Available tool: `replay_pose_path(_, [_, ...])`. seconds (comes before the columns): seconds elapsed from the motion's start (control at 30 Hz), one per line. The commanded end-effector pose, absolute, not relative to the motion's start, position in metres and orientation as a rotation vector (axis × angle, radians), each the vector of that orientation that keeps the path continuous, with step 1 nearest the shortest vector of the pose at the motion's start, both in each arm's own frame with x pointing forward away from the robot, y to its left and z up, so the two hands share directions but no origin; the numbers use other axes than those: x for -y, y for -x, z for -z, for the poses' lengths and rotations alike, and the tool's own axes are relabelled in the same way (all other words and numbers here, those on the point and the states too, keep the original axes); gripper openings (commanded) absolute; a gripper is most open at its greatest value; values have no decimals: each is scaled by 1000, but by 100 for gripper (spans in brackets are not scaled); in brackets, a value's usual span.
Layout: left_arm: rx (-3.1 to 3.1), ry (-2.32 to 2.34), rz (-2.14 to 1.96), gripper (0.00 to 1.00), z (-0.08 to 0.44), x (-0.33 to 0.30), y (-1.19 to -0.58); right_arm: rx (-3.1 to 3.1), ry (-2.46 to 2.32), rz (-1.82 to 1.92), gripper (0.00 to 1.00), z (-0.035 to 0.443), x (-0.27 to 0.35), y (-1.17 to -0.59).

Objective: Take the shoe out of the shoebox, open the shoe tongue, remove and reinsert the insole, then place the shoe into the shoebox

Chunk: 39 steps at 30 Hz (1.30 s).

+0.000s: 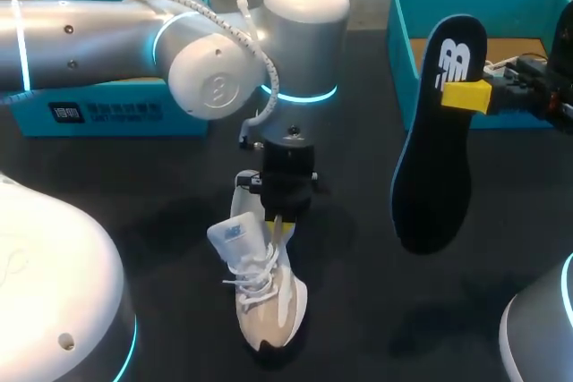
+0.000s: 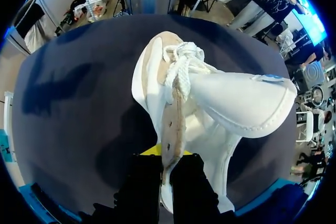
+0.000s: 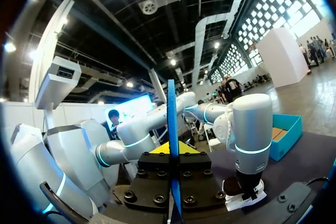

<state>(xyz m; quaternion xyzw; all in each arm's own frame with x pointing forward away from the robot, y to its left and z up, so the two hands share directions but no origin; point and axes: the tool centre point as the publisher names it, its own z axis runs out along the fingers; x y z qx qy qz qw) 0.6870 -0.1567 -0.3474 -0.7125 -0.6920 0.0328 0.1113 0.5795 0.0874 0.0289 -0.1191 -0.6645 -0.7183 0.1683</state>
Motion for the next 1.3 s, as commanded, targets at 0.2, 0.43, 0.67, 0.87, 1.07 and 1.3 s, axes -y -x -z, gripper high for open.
replay_pose_path(0.2, [2010, 2123, -88, 0, 356, 159, -679, 2133, 888, 2105, 0, -27, -84, -569])
replay_pose_path(0.43, [2000, 2146, -117, 0, 359, 163, -675, 2133, 888, 2105, 0, -27, -84, -569])
replay_pose_path(0.67, [2056, 2137, -148, 0, 361, 165, -678, 2133, 888, 2105, 0, -27, -84, -569])
replay_pose_path(0.87, [2093, 2144, -207, 100, 357, 167, -679, 2133, 888, 2105, 0, -27, -84, -569])
replay_pose_path(1.07, [2105, 2175, -291, 100, 351, 172, -674, 2133, 888, 2105, 0, -27, -84, -569])
replay_pose_path(1.3, [2171, 2191, -417, 100, 333, 176, -679, 2133, 888, 2105, 0, -27, -84, -569])
